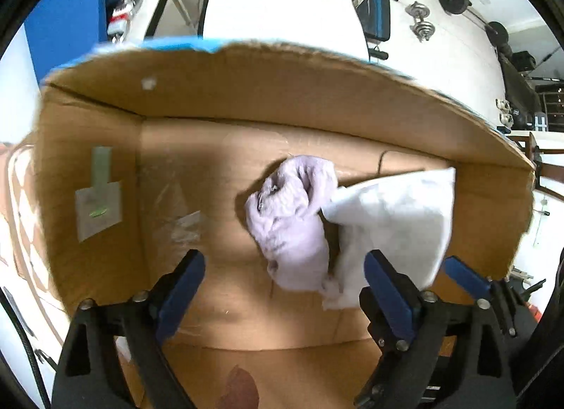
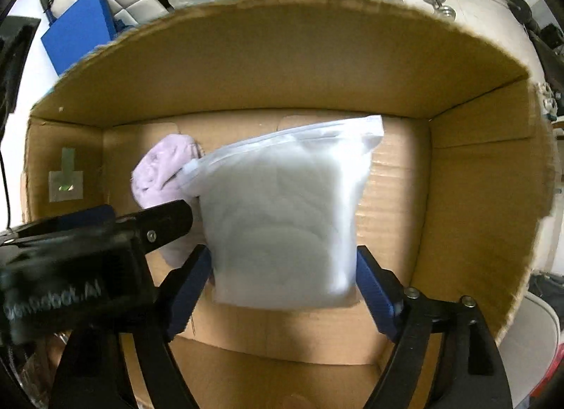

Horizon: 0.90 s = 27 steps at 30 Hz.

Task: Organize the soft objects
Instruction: 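Carry towel and white bag into the box and open both tools, then grasp the yellow sponge with left tool while right tool grasps the green bag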

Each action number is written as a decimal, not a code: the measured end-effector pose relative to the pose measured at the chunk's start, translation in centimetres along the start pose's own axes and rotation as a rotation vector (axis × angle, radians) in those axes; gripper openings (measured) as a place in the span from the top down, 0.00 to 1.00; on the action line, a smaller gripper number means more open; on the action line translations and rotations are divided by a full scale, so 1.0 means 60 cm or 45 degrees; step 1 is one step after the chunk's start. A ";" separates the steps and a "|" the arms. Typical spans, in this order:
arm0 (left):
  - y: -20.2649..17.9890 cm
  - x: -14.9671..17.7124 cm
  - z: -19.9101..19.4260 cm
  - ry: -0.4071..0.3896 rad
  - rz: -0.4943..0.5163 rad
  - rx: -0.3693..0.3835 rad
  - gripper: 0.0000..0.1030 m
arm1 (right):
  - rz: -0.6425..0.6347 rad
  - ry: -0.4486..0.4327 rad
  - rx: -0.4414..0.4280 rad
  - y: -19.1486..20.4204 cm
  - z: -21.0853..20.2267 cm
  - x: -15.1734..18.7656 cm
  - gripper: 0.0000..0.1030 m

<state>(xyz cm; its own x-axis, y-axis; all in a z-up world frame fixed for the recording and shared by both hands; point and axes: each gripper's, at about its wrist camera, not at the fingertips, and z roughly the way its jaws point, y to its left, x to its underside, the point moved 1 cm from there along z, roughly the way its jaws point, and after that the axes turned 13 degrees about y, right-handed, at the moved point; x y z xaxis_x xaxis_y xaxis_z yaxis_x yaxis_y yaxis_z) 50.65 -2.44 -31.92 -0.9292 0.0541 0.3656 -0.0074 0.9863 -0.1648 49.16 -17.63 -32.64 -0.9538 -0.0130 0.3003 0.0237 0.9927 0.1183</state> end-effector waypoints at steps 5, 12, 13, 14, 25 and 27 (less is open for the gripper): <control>0.008 0.078 -0.054 -0.112 -0.005 -0.023 0.02 | -0.022 -0.071 0.063 -0.005 -0.040 0.049 0.00; -0.002 0.193 -0.113 -0.293 -0.024 -0.117 0.02 | -0.028 -0.192 0.053 -0.006 -0.104 0.142 0.00; 0.000 0.205 -0.120 -0.320 -0.035 -0.118 0.02 | -0.026 -0.206 0.046 -0.003 -0.119 0.141 0.00; 0.004 0.215 -0.123 -0.341 -0.051 -0.118 0.02 | -0.028 -0.226 0.043 -0.001 -0.133 0.154 0.00; 0.117 0.396 0.006 -0.289 -0.148 -0.253 0.02 | -0.055 -0.173 0.005 0.052 -0.047 0.376 0.00; 0.140 0.415 0.054 -0.213 -0.148 -0.196 0.02 | -0.020 -0.112 -0.004 0.050 0.005 0.400 0.00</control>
<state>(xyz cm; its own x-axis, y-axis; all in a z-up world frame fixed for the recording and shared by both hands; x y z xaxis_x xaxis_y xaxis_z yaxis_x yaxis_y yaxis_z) 26.26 6.65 -27.17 -0.9737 -0.0747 0.2152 -0.0730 0.9972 0.0155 26.23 -14.93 -25.36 -0.9766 -0.0178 0.2144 0.0094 0.9921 0.1255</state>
